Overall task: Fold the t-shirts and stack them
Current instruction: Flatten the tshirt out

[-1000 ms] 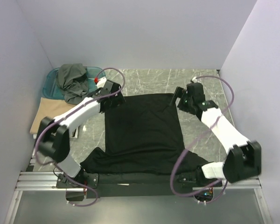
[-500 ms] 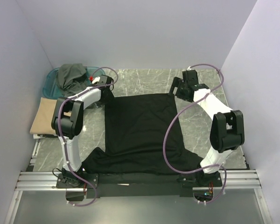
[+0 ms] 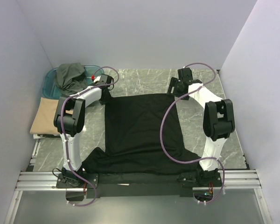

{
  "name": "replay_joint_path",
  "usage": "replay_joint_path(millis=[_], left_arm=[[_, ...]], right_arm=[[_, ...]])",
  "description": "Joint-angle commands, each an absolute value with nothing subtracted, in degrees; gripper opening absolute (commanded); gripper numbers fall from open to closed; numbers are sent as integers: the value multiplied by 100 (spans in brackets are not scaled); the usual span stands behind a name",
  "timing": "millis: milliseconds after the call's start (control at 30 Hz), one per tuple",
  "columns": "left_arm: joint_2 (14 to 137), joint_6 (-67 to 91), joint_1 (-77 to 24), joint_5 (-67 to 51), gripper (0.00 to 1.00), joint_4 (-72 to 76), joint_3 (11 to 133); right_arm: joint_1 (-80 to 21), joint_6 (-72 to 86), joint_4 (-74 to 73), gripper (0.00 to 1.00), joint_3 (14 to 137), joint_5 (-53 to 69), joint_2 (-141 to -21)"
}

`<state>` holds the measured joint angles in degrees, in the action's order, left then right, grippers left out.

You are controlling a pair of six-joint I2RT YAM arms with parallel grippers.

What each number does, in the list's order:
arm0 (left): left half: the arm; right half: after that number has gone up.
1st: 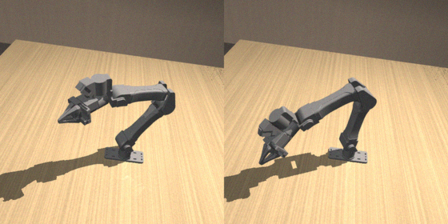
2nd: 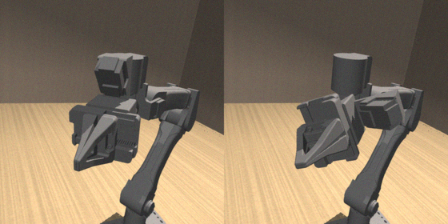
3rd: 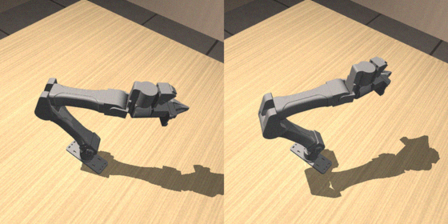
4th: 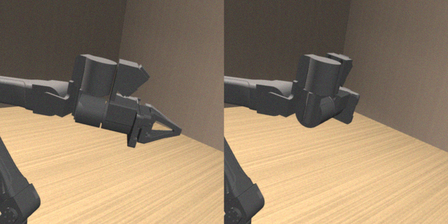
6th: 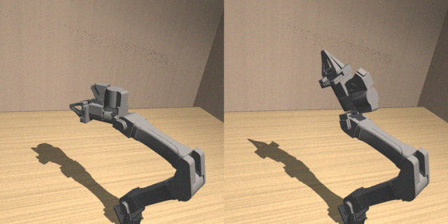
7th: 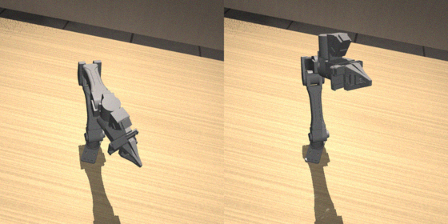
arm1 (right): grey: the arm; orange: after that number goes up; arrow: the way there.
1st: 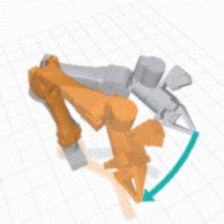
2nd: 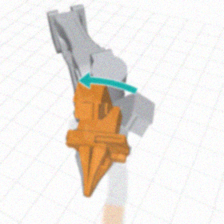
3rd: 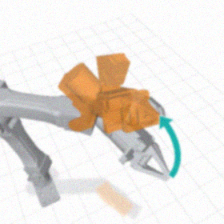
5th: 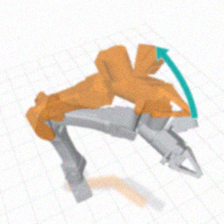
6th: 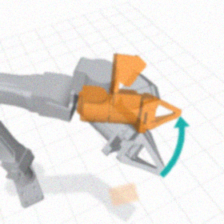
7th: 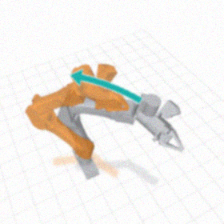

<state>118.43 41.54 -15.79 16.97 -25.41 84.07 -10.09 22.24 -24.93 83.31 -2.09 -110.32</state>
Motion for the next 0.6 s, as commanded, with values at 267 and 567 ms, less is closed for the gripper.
replay_joint_path(millis=[267,567], left_arm=[[12015,4034,-1564,1195,16,-2215,8377],[11953,3964,-1564,1318,1,-2197,8306]], right_arm=[[-967,1951,-2918,75,9439,-255,-12137],[-967,1969,-2979,67,9623,-193,-12419]])
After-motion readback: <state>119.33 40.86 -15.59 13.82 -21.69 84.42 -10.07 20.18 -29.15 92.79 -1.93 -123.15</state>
